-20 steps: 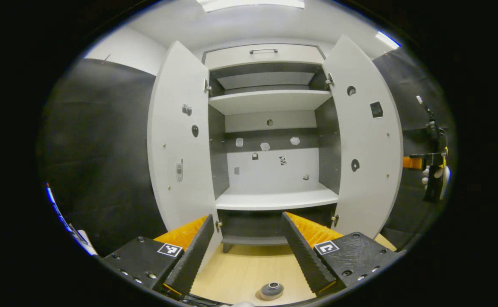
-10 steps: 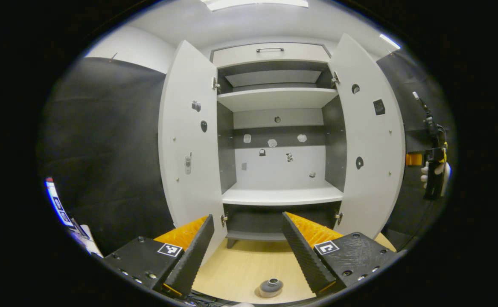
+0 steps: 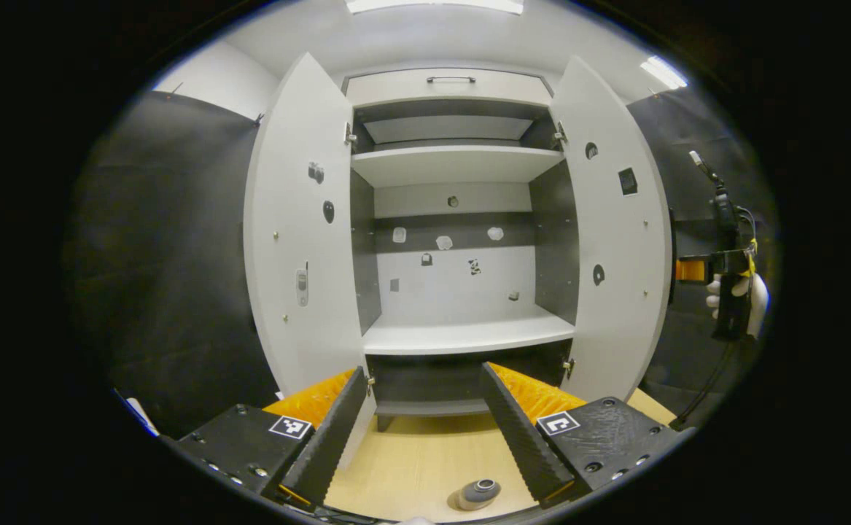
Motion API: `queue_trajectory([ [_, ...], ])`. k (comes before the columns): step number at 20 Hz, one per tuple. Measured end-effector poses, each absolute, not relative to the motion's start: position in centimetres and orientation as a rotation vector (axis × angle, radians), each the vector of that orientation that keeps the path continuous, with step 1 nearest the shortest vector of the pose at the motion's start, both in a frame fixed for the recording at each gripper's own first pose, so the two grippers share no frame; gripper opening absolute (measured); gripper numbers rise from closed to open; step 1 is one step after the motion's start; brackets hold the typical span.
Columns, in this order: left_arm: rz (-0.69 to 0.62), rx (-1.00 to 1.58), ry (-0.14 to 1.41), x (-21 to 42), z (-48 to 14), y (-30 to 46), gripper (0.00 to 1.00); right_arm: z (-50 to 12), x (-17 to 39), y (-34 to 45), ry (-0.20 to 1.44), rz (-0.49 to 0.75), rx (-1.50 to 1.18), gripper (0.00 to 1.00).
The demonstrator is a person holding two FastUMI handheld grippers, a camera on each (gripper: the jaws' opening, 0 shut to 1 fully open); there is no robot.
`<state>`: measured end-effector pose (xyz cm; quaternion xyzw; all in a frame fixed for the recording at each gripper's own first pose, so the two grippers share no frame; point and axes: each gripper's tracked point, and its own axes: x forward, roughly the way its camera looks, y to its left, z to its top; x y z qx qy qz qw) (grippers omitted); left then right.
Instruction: Grasp the bottle in the cabinet with the left hand and place it on the coaster, then close the right door with the right hand and the left door with the left hand.
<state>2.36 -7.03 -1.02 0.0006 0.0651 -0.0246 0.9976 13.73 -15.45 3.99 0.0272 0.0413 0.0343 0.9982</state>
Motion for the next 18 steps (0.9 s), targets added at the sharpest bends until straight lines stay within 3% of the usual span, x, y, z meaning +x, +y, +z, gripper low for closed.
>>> queue_trajectory([
  [12,-0.128,0.007,0.119,3.2,-1.1,-3.2,0.98,4.1,14.9,-8.5,0.071,0.037,0.049,0.95],
  [18,-0.162,0.011,0.110,3.2,-0.7,-2.7,0.96,3.6,14.5,-4.7,0.079,0.106,0.056,0.98],
])
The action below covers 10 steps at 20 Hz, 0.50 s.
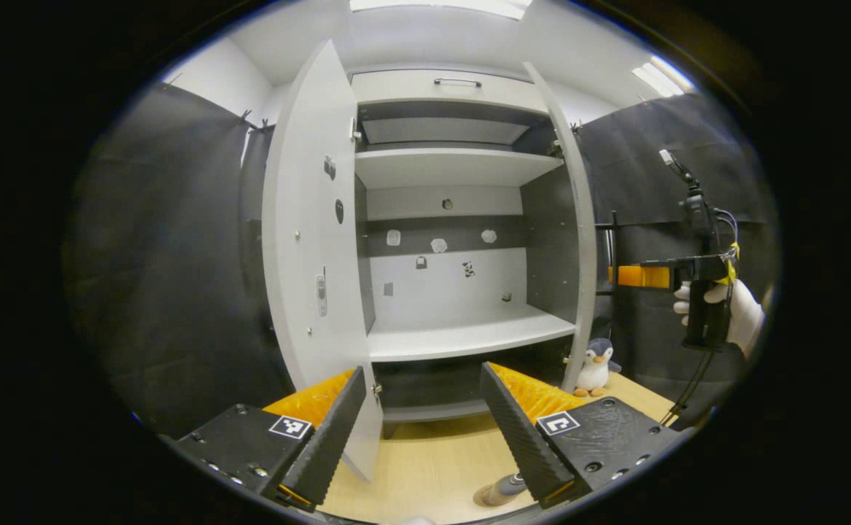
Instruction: Grasp the bottle in the cabinet with the left hand and place it on the coaster, then close the right door with the right hand and the left door with the left hand.
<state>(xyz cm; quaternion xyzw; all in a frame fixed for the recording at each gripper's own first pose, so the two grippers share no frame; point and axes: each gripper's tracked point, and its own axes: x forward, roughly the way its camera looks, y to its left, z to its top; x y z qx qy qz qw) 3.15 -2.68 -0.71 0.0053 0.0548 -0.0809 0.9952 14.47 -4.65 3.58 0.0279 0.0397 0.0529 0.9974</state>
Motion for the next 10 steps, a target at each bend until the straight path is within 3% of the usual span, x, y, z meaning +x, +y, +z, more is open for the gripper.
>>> queue_trajectory([
  [10,-0.213,0.014,0.101,2.8,-0.6,-2.1,0.98,2.3,9.5,-3.8,0.075,0.046,0.047,0.95],
])
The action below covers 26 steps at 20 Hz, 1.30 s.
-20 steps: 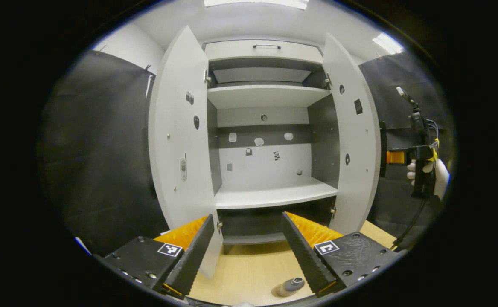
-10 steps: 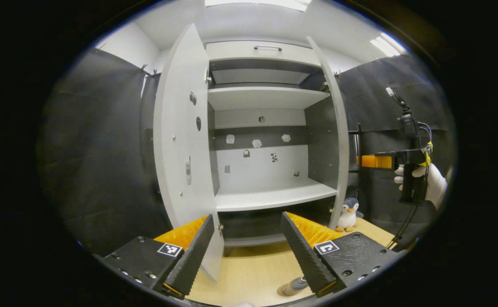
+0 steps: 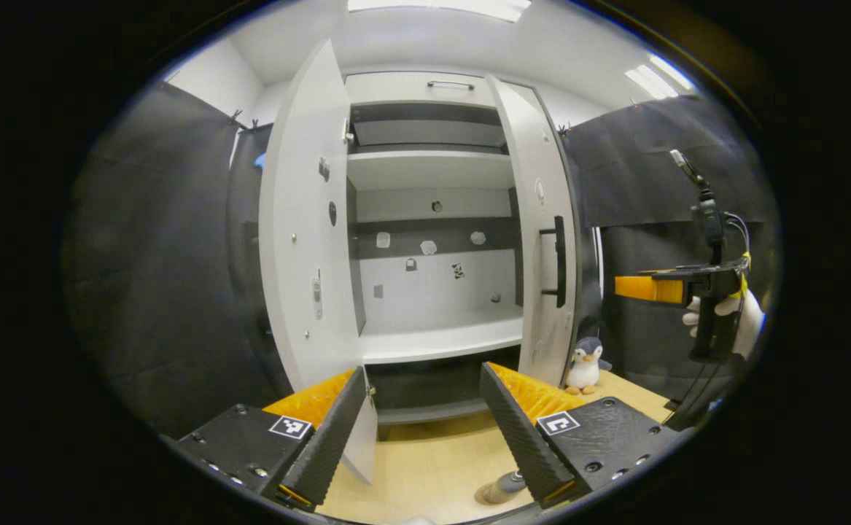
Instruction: Grasp the bottle in the cabinet with the left hand and place it on the coaster, then close the right door with the right hand and the left door with the left hand.
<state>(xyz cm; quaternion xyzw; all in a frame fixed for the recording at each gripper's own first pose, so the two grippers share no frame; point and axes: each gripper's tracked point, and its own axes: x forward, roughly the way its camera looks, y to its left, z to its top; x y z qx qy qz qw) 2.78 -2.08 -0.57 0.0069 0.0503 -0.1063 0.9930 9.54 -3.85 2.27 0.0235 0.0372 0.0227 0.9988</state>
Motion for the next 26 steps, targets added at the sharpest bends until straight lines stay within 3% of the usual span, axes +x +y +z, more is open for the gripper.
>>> queue_trajectory([
  [7,-0.142,0.033,0.092,2.4,0.2,3.5,0.98,-1.3,6.7,-2.1,0.094,0.011,0.039,0.95],
  [12,-0.008,0.102,0.062,2.6,1.9,11.0,0.97,-4.7,5.4,0.5,0.149,0.047,0.061,0.98],
  [20,0.164,0.163,0.028,8.5,5.0,20.9,0.97,-7.1,3.1,2.3,0.191,0.082,0.055,0.98],
  [26,0.144,0.124,0.041,12.8,4.5,20.6,0.97,-7.2,2.2,1.1,0.208,0.046,0.061,0.98],
])
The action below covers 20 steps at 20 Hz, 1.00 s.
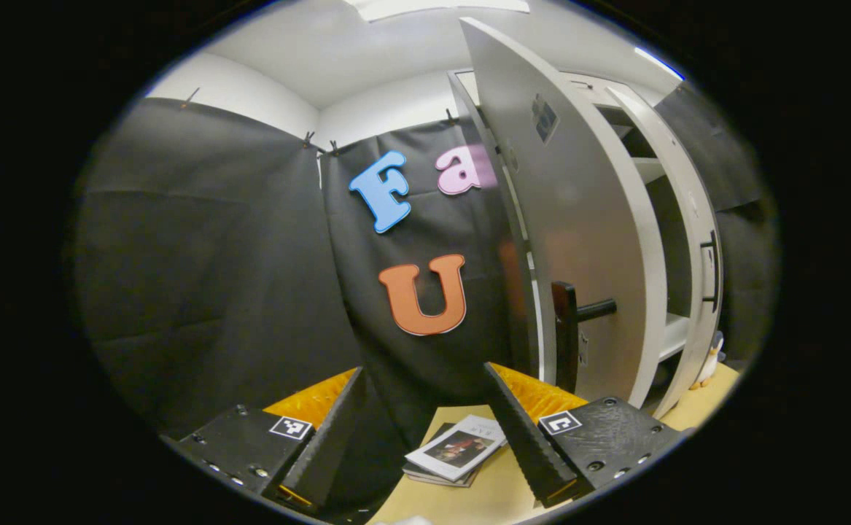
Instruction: Grasp the bottle in the cabinet with the left hand and place it on the coaster, then close the right door with the right hand and the left door with the left hand.
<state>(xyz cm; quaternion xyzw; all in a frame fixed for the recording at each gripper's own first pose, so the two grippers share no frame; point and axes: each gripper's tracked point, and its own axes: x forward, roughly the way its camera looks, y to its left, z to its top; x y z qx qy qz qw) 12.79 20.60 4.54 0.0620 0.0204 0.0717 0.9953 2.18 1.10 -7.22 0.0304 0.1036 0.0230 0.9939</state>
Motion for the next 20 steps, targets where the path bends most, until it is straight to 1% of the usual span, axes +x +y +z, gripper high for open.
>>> queue_trajectory([
  [2,0.144,0.120,0.043,13.5,4.1,20.2,0.97,-7.0,2.0,0.8,0.209,0.039,0.061,0.98],
  [3,0.145,0.120,0.041,13.7,3.9,20.2,0.94,-7.0,1.9,0.6,0.209,0.032,0.062,0.98],
  [5,0.142,0.098,0.034,13.5,3.9,19.9,0.90,-7.0,1.8,0.2,0.207,0.024,0.065,0.98],
  [7,0.139,0.092,0.034,13.4,3.9,19.6,0.90,-7.0,1.8,0.2,0.209,0.025,0.072,0.98],
  [9,0.149,0.110,0.031,13.4,4.0,19.4,0.83,-7.0,1.7,0.0,0.212,0.028,0.069,0.98],
  [10,0.157,0.122,0.031,13.2,4.0,19.2,0.87,-6.8,1.8,0.0,0.211,0.029,0.068,0.98],
  [12,0.160,0.130,0.025,13.2,4.2,18.8,0.80,-6.7,1.8,-0.2,0.207,0.028,0.068,0.98],
  [13,0.148,0.121,0.025,13.2,4.1,18.2,0.83,-6.7,1.8,-0.3,0.207,0.029,0.069,0.98],
  [16,0.099,0.094,0.030,13.3,3.9,16.1,0.83,-6.9,1.6,-0.3,0.210,0.033,0.070,0.98],
  [17,0.084,0.094,0.026,13.4,3.9,15.5,0.87,-7.0,1.5,-0.5,0.212,0.031,0.070,0.98],
  [18,0.067,0.093,0.023,13.4,4.0,14.7,0.83,-7.0,1.5,-0.6,0.213,0.031,0.071,0.98],
  [19,0.051,0.088,0.023,13.4,4.0,13.8,0.87,-6.9,1.7,-0.8,0.213,0.030,0.072,0.98],
  [20,0.031,0.082,0.021,13.7,3.9,12.9,0.83,-6.7,1.8,-1.1,0.213,0.028,0.072,0.98],
])
